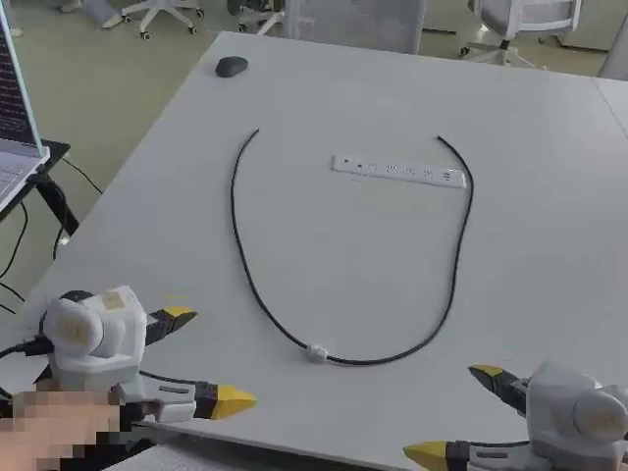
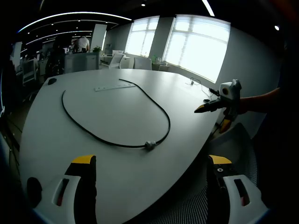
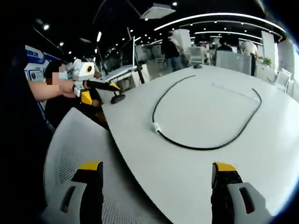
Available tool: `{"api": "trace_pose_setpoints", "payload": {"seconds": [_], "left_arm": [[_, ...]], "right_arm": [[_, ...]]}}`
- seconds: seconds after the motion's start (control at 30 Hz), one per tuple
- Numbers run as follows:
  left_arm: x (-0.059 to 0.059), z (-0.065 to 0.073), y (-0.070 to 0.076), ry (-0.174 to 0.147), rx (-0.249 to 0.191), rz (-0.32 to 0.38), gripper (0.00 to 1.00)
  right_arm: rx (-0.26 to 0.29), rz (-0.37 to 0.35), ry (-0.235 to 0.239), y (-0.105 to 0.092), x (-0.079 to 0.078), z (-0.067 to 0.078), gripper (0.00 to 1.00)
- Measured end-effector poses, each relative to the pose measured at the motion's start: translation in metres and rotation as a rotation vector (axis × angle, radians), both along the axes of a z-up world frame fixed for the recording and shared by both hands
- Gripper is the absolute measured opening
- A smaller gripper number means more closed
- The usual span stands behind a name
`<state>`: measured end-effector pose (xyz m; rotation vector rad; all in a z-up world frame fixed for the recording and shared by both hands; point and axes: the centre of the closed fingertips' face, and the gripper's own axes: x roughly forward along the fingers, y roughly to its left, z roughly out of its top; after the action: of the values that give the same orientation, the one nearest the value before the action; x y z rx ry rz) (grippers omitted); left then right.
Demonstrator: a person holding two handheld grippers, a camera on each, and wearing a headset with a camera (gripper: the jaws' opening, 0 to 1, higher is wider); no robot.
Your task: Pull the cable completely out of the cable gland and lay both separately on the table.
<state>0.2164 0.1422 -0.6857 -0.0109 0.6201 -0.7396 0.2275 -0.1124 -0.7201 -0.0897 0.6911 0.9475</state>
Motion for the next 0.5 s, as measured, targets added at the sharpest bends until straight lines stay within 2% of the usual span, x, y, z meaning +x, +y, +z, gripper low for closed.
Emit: {"api": "trace_pose_setpoints", "payload": {"seconds": [0.5], "left_arm": [[0.0023, 0.0039, -0.0002, -0.001, -0.009, 0.006, 0.97]], "right_arm": [[-0.01, -0.009, -0.002, -0.0036, 0.0015, 0.0, 0.96]]}}
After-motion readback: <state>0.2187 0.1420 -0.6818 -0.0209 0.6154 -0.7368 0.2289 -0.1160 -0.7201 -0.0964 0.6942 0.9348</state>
